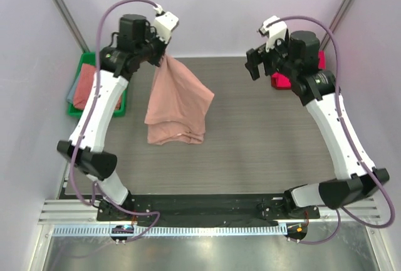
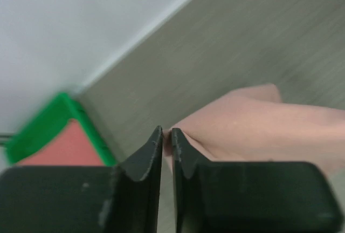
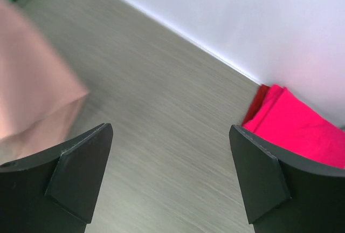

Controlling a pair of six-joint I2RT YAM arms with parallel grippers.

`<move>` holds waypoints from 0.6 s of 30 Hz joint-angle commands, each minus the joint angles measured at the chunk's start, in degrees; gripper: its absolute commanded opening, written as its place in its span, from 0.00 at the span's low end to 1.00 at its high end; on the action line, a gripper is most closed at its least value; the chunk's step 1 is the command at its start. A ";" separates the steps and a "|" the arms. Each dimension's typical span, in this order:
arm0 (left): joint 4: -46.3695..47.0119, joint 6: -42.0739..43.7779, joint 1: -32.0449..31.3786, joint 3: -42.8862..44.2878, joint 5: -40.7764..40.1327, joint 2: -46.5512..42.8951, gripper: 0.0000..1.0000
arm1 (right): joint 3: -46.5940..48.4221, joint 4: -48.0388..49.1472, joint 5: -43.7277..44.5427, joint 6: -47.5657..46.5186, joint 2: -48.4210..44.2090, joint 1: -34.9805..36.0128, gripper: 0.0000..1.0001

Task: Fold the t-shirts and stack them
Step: Move the tshirt to the center of the board

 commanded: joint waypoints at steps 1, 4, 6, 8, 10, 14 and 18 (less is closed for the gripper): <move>3.32 -3.48 0.03 -4.89 4.86 6.27 0.16 | -7.36 -0.72 -11.57 -6.16 -3.84 0.58 0.95; 3.33 -6.29 0.12 -3.68 1.91 14.26 0.34 | -13.08 -2.93 -13.72 -10.29 -4.98 3.12 0.91; 3.76 -9.72 0.47 -0.87 -2.84 16.48 0.34 | -16.86 -3.20 -13.63 -13.11 -4.98 5.49 0.90; 5.17 -12.52 1.43 0.64 -7.23 15.89 0.36 | -18.71 -3.37 -13.63 -17.31 -4.11 7.08 0.90; 5.09 -12.81 2.93 -0.49 -7.35 13.78 0.43 | -19.59 -3.55 -14.85 -19.18 -1.66 8.23 0.89; 6.22 -10.00 3.37 -11.27 -11.02 5.53 0.56 | -17.94 -7.41 -22.66 -18.31 7.19 9.28 0.84; 3.51 -8.32 5.56 -17.20 -14.12 -0.98 0.56 | -14.68 -11.11 -27.08 -13.66 16.71 12.44 0.70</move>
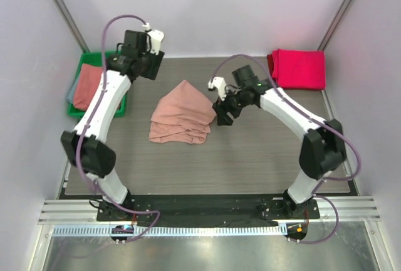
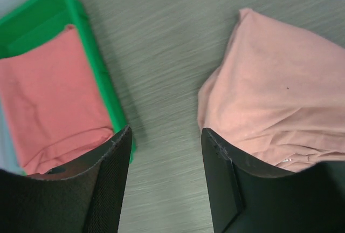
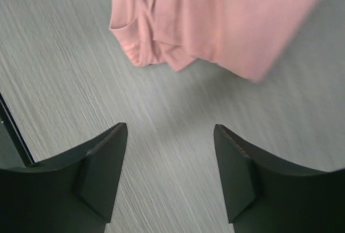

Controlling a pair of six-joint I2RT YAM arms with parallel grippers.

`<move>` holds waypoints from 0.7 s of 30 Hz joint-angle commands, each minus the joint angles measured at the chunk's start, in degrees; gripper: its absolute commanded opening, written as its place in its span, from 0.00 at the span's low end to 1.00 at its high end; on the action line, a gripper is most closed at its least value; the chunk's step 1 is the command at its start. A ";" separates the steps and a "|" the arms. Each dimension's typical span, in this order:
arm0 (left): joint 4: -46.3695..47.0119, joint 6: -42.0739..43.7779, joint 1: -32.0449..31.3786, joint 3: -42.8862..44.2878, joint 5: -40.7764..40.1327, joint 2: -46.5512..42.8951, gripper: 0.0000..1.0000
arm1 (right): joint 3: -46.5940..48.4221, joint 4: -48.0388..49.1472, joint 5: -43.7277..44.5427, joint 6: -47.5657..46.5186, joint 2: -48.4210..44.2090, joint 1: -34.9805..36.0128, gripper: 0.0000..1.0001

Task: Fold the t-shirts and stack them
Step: Move the tshirt to the center of the board, then flatten the tshirt out

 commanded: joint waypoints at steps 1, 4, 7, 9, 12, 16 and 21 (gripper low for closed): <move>0.12 0.64 2.05 -2.71 -2.95 -6.78 0.55 | 3.16 -2.96 -5.31 1.87 5.25 4.33 0.67; -0.24 -1.99 5.21 -7.10 0.12 -11.44 0.54 | 1.41 0.02 -0.76 -0.24 6.13 7.68 0.63; -0.15 -3.05 7.33 -12.63 1.71 -16.26 0.54 | 1.22 1.18 1.81 0.19 8.15 10.59 0.60; -1.20 -3.23 8.55 -15.09 2.41 -18.12 0.54 | 2.37 0.83 3.31 1.07 9.55 11.64 0.57; -1.03 -2.97 10.05 -18.43 3.03 -22.08 0.53 | 1.93 1.87 6.02 1.34 11.22 12.52 0.57; -1.82 -4.46 12.95 -20.03 5.23 -24.98 0.53 | 2.72 3.28 9.46 2.39 15.08 12.61 0.53; -2.35 -3.50 14.53 -21.70 5.23 -27.80 0.53 | 5.00 3.55 10.61 1.87 18.52 12.61 0.49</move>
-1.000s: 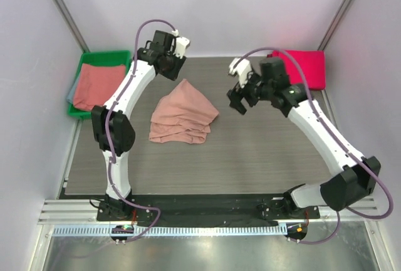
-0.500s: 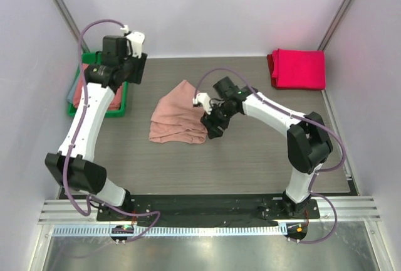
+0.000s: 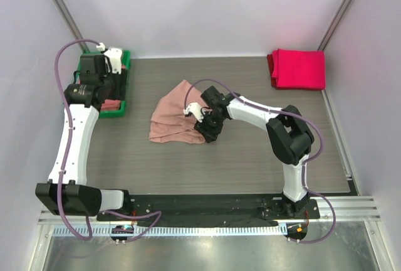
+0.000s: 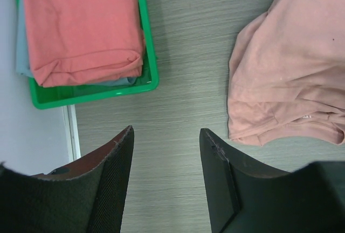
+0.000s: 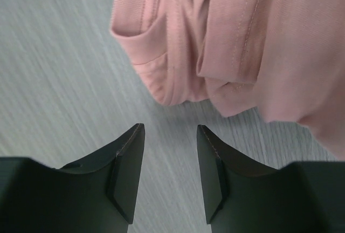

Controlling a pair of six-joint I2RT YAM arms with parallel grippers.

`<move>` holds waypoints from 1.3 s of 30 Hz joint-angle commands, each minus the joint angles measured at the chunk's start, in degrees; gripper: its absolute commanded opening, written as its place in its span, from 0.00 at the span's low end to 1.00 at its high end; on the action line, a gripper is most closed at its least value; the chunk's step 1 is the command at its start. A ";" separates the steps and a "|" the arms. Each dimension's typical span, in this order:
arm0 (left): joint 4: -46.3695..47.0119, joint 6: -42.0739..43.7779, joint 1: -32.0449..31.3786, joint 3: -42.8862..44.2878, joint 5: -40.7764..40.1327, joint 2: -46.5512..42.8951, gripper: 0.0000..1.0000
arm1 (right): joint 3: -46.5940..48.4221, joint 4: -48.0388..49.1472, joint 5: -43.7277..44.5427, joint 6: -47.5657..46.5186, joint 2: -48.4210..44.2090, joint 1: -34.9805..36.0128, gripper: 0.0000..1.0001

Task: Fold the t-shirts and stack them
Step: Flatten the tshirt out

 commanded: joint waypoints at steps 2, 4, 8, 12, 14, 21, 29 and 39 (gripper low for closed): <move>0.01 0.02 0.96 -1.55 1.34 -3.17 0.53 | 3.69 1.71 1.36 0.42 1.04 0.00 0.48; -0.17 0.02 1.14 -2.08 1.51 -3.52 0.53 | 4.31 1.71 0.75 1.04 1.48 0.00 0.48; -0.43 0.02 1.32 -2.96 1.95 -4.13 0.53 | 5.10 1.80 -0.84 1.74 2.27 0.00 0.48; -0.08 0.02 1.32 -3.66 1.96 -4.22 0.53 | 5.98 1.63 -1.37 2.36 2.36 0.00 0.49; 0.10 -0.06 1.32 -3.66 1.96 -4.14 0.53 | 6.33 1.54 -1.11 2.45 2.89 0.00 0.49; 0.36 0.02 1.32 -3.14 1.96 -3.52 0.53 | 6.86 1.10 -1.11 2.36 4.29 0.53 0.48; 0.54 0.20 1.32 -3.31 1.96 -3.34 0.53 | 8.35 1.27 0.12 2.80 6.67 1.76 0.39; 2.12 0.29 1.32 -4.01 1.96 -3.96 0.53 | 7.13 1.19 11.02 0.26 -3.60 2.11 0.02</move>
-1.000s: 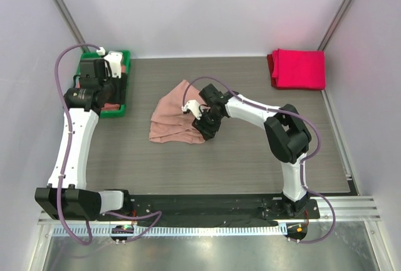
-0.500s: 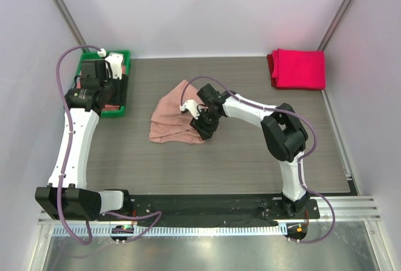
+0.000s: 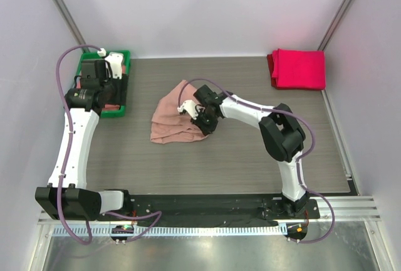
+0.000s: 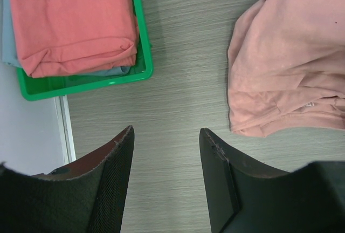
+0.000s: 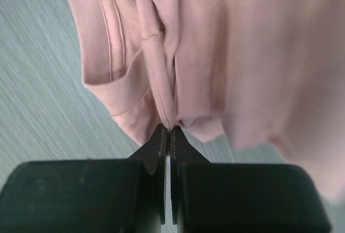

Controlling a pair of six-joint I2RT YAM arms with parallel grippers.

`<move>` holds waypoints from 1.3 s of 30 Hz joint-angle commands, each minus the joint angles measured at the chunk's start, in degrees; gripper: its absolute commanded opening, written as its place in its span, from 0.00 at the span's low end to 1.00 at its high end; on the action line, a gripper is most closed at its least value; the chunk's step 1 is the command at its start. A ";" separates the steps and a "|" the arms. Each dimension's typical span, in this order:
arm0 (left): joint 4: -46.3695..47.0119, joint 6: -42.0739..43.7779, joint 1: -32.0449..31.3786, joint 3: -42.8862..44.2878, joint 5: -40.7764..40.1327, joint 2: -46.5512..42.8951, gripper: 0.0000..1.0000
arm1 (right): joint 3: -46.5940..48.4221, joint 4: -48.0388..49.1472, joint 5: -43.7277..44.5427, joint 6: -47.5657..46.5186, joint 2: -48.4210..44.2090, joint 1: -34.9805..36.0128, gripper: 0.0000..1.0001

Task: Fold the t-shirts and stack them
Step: Flatten the tshirt out

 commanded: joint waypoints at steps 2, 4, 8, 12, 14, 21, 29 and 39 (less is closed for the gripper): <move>3.39 0.05 0.51 -0.78 2.84 -1.56 0.53 | 1.73 -0.54 7.09 -5.27 -15.45 0.69 0.02; 3.92 -0.22 0.42 -1.13 3.12 -1.91 0.53 | 3.57 -1.51 9.64 -8.18 -20.53 1.30 0.02; 4.53 -1.10 0.42 -1.22 3.21 -3.13 0.53 | 8.31 1.19 16.91 -18.11 -25.74 2.88 0.02; 5.50 -1.71 0.42 -1.05 2.77 -5.24 0.53 | 11.04 8.48 23.09 -33.46 -27.77 4.82 0.02; 5.76 -1.54 0.42 -0.87 2.86 -5.95 0.53 | 13.15 12.09 25.11 -37.71 -27.43 5.69 0.01; 5.85 -2.15 0.42 -1.48 4.44 -8.67 0.54 | 23.88 13.78 29.24 -39.39 -23.47 6.23 0.02; 3.83 -1.71 0.33 -6.22 14.89 -8.07 0.52 | 22.39 14.75 38.29 -38.97 -22.41 0.79 0.02; 5.76 -1.62 -11.35 -9.13 25.45 10.03 0.31 | 5.52 13.34 42.52 -31.41 -24.34 -6.25 0.02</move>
